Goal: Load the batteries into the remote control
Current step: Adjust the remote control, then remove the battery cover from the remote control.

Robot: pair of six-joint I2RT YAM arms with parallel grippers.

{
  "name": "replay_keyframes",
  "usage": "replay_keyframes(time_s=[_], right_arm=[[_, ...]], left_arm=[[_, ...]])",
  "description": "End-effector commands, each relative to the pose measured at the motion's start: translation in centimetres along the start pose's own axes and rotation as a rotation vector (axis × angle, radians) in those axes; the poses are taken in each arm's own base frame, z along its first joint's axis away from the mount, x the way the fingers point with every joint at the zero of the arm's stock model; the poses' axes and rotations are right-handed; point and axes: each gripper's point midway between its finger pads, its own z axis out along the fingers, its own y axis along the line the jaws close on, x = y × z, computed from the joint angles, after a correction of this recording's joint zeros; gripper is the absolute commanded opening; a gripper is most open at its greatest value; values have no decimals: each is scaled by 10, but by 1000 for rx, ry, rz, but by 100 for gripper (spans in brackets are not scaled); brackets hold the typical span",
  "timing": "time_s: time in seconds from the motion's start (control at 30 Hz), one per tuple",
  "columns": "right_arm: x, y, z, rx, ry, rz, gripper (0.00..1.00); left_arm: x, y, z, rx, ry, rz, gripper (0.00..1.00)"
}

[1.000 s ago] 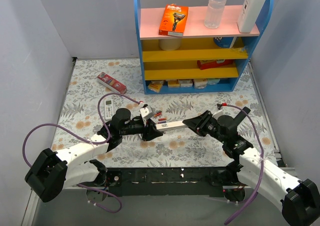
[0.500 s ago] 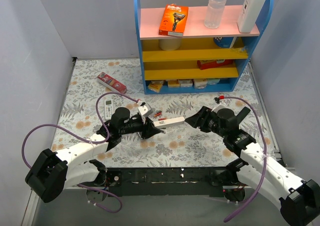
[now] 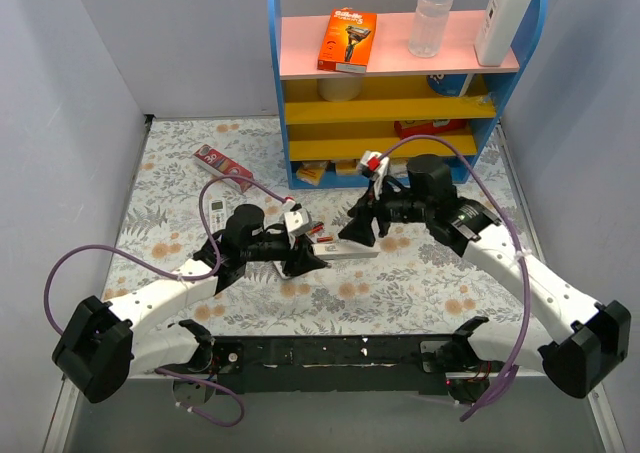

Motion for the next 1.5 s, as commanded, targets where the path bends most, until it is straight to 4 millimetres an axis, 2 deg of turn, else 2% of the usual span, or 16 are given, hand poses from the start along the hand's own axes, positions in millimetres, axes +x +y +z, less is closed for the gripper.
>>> replay_keyframes(time_s=[0.0,0.13,0.53,0.63,0.67,0.8,1.07,1.2,1.3,1.33,1.47], right_arm=[[17,32,7,-187,137,-194,71],[23,42,17,-204,200,-261,71],[43,37,33,-200,283,-296,64],[44,41,32,-217,287,-294,57],[46,42,31,-225,296,-290,51],[47,46,25,-239,301,-291,45],[54,50,10,-229,301,-303,43],[55,55,7,-241,278,-295,28],[54,55,6,-232,261,-297,24],[60,53,6,-227,273,-292,21],[61,55,4,-223,262,-275,21]], left_arm=[[-20,-11,0,82,-19,58,0],[-24,-17,-1,114,-26,50,0],[-46,-29,-5,165,-65,62,0],[-49,-28,-5,162,-67,61,0],[-49,-27,-5,152,-66,60,0],[-45,-21,-4,120,-51,57,0],[-22,-11,-5,89,3,30,0],[-8,-11,-3,105,24,-2,0],[-6,-12,-5,104,11,-19,0],[-11,-11,-7,99,-11,-4,0],[-4,-11,-8,98,-2,-20,0]])
